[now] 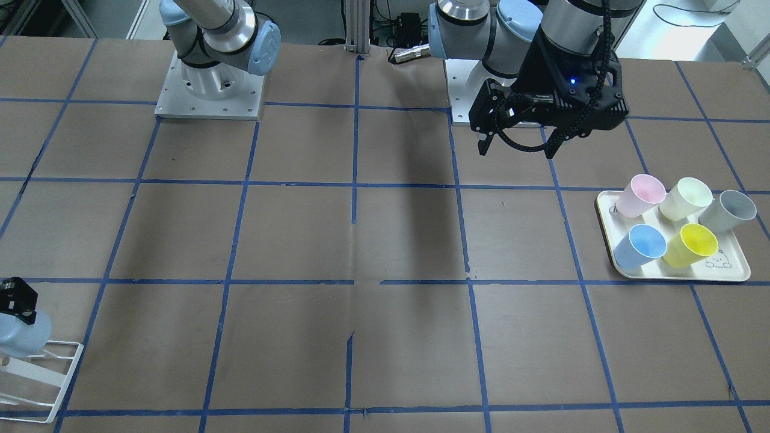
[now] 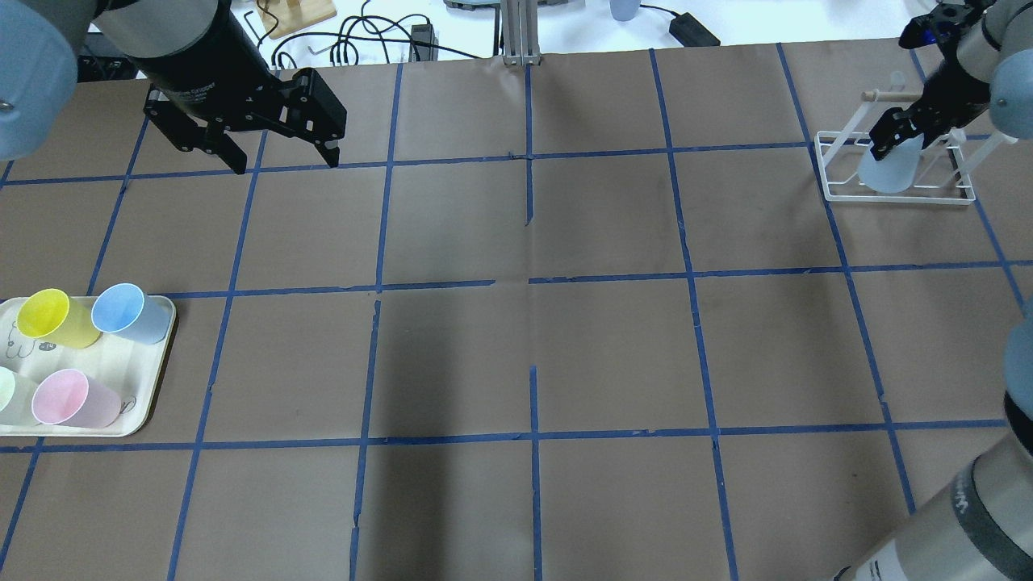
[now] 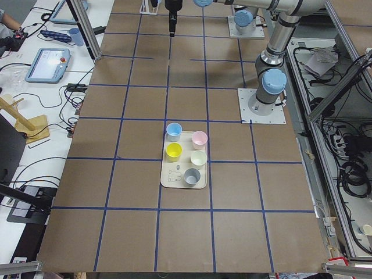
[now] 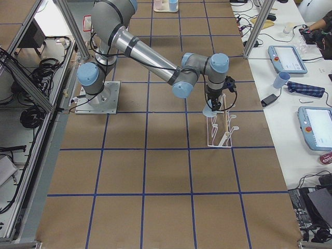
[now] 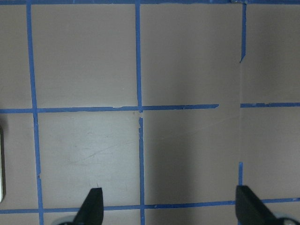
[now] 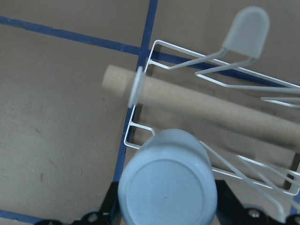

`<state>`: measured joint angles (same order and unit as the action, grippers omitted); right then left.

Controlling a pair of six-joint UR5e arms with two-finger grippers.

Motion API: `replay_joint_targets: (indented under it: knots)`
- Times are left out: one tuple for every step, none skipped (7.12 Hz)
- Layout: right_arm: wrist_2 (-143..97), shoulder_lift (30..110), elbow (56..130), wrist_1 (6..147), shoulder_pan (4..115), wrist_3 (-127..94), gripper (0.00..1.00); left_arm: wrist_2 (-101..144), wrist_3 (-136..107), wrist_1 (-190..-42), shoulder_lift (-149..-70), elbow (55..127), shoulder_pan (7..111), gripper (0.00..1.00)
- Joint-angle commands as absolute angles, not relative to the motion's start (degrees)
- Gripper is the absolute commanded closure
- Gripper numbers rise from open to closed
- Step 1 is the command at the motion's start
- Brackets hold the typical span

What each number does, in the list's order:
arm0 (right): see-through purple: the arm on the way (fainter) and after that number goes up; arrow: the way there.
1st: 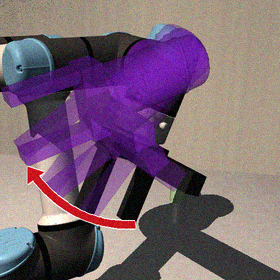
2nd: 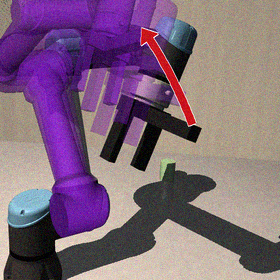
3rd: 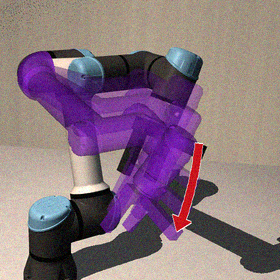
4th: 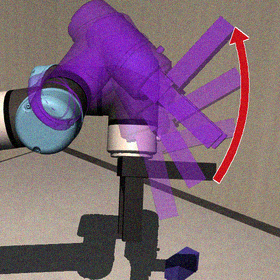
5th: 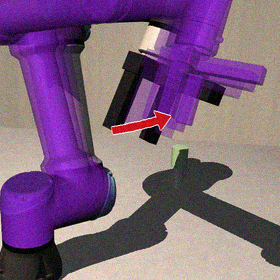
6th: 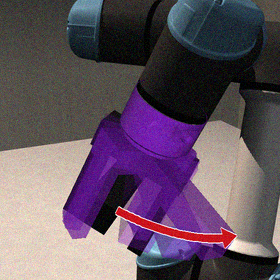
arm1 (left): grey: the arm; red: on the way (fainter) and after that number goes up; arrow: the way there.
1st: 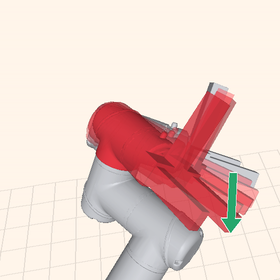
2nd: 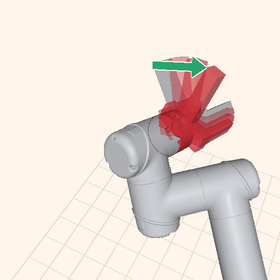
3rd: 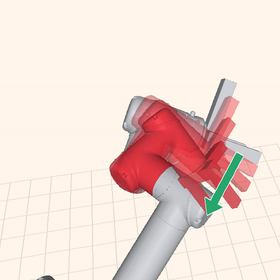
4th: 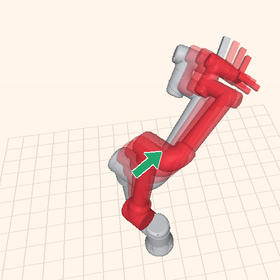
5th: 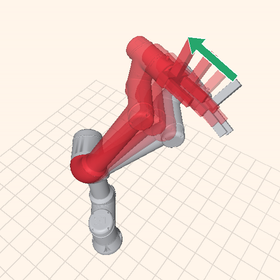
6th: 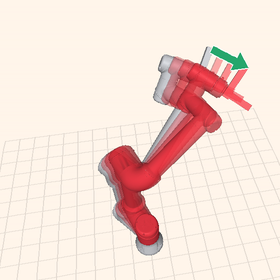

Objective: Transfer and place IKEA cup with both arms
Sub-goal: 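Close the right gripper on the light blue cup's base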

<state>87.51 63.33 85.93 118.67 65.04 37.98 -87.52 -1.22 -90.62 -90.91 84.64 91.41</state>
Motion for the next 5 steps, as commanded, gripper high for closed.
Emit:
replay_joint_targets:
  knots:
    - [87.7,63.5,85.6,118.3,65.0,38.1,0.93,-87.5,-1.2,-90.6,-90.9,84.6,91.4,0.0]
    - [87.8,63.6,85.5,118.0,65.0,38.1,1.0,-87.5,-1.2,-90.6,-90.9,84.6,91.4,0.0]
    - [87.8,64.2,85.1,117.5,65.0,38.1,1.0,-87.5,-1.2,-90.6,-90.9,84.6,91.4,0.0]
    - [87.7,65.4,83.5,113.7,65.0,38.2,1.0,-87.5,-1.1,-90.6,-90.9,84.6,91.4,0.0]
    - [87.7,66.7,81.3,109.9,65.0,38.5,1.0,-87.5,-1.2,-90.6,-90.9,84.6,91.4,0.0]
